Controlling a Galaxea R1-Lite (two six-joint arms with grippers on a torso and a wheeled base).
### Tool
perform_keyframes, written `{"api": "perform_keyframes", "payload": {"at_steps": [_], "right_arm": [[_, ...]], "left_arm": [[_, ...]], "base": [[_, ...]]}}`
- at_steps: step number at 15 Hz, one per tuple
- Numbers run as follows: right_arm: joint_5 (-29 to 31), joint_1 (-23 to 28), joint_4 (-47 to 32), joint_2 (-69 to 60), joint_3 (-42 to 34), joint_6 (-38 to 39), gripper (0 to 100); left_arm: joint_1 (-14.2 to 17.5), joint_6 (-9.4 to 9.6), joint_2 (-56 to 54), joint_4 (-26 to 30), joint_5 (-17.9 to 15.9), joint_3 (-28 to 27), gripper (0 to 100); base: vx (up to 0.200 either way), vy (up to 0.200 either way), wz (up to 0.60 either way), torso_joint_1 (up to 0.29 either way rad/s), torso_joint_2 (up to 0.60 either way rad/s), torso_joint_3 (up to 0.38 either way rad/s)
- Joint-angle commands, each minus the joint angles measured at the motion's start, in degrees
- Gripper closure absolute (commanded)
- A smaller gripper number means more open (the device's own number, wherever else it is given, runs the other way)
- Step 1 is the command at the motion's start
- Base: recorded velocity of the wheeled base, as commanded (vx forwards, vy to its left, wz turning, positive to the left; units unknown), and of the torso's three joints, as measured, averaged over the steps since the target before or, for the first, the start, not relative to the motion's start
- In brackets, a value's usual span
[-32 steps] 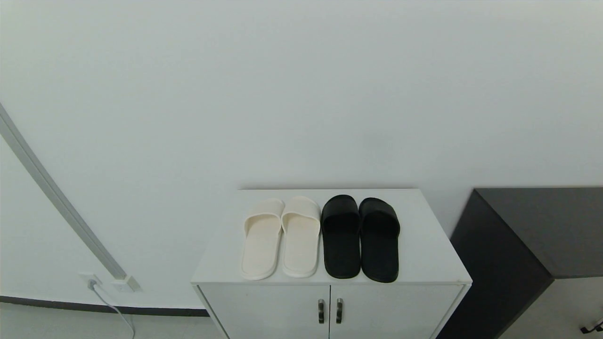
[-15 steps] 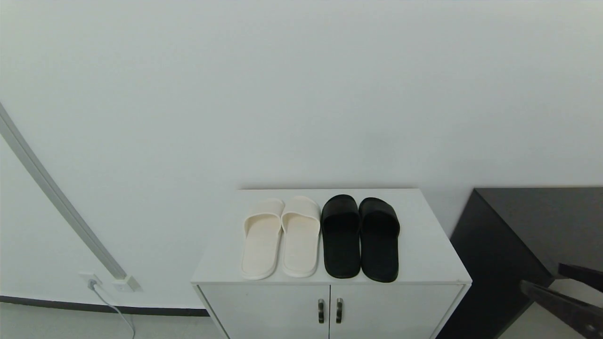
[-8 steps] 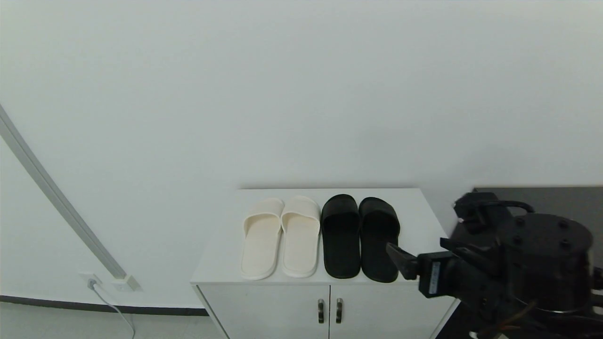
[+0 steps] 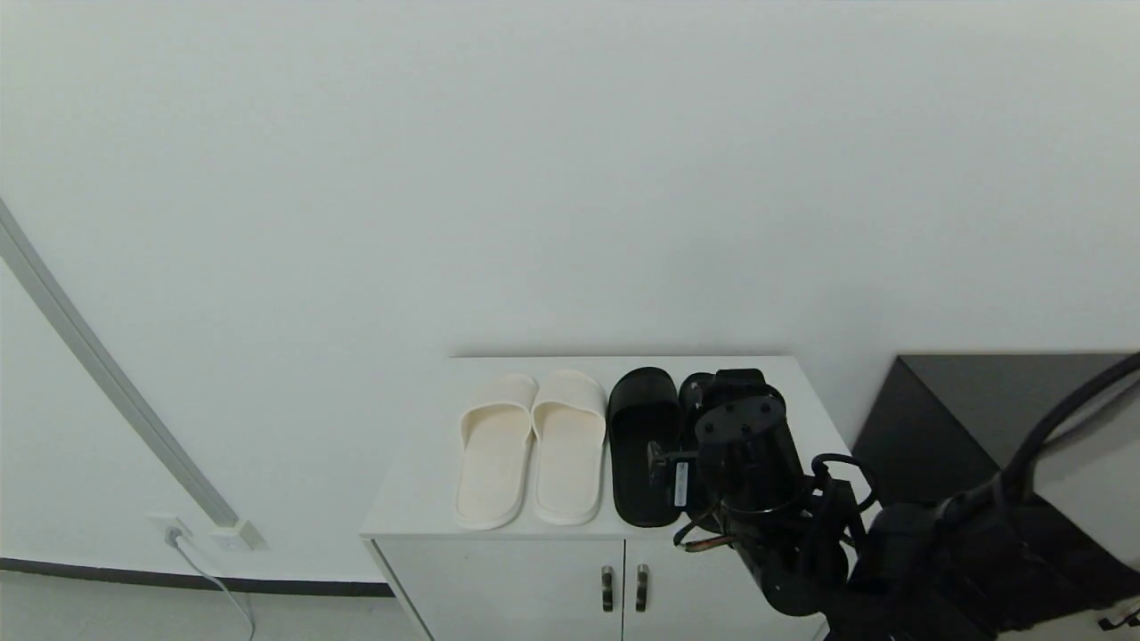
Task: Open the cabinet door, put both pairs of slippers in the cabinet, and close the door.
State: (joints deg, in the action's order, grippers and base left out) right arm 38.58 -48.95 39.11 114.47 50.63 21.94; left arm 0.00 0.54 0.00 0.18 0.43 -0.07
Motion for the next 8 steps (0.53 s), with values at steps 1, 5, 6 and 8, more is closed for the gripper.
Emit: {"api": "perform_keyframes", "payload": {"at_steps": [1, 5, 6, 8], "right_arm": [[0.09, 2.36, 0.09, 6.29, 3.34, -0.06, 0], [0.18, 4.65, 2.03, 11.65, 8.26, -0.41, 0], [0.09, 5.44, 2.82, 13.15, 10.02, -1.29, 0], [0.0, 6.41, 3.08, 15.34, 13.01, -1.82, 0]], "left_arm": [[0.0, -0.01, 0.09, -0.01, -0.08, -0.01, 100], [0.0, -0.01, 0.09, -0.01, 0.01, -0.01, 100], [0.0, -0.01, 0.09, -0.01, -0.08, -0.01, 100], [0.0, -0.01, 0.09, -0.01, 0.01, -0.01, 100]], "base": [[0.0, 0.0, 0.0, 0.0, 0.0, 0.0], [0.0, 0.0, 0.0, 0.0, 0.0, 0.0], [0.0, 0.0, 0.0, 0.0, 0.0, 0.0], [0.0, 0.0, 0.0, 0.0, 0.0, 0.0]]}}
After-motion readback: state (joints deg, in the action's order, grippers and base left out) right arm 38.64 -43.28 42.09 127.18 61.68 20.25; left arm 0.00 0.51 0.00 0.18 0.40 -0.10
